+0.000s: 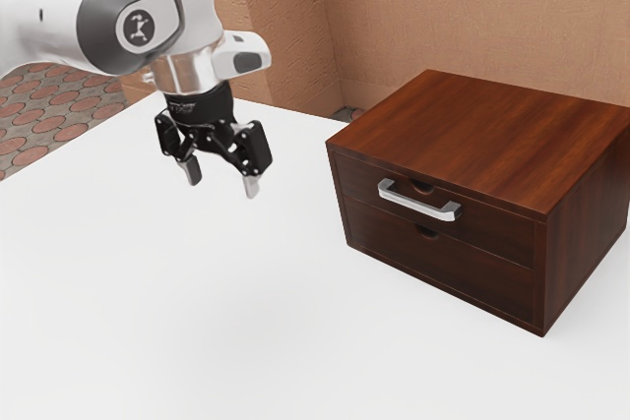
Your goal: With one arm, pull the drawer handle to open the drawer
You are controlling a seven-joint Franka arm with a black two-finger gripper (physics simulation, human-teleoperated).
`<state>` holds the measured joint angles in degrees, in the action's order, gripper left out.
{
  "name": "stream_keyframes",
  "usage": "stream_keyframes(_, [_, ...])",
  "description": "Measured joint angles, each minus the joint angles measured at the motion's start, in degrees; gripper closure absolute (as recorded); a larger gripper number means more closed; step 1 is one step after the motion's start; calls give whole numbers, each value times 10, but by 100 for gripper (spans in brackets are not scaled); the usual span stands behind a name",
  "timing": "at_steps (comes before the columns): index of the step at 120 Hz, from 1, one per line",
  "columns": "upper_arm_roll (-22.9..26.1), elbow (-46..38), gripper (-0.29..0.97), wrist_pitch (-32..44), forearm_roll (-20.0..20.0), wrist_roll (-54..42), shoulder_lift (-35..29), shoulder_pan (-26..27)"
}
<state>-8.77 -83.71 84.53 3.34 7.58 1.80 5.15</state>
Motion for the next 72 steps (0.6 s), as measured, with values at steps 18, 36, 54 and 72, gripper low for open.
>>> stream_keyframes(18, [0,1,0,1,0,-5,0,-11])
stream_keyframes(36, [1,73,0,-16,-1,-9,-8,-31])
stream_keyframes(54, [24,95,0,-29,-3,9,-8,-67])
stream_keyframes(72, [27,96,0,-35,-4,50,-5,-71])
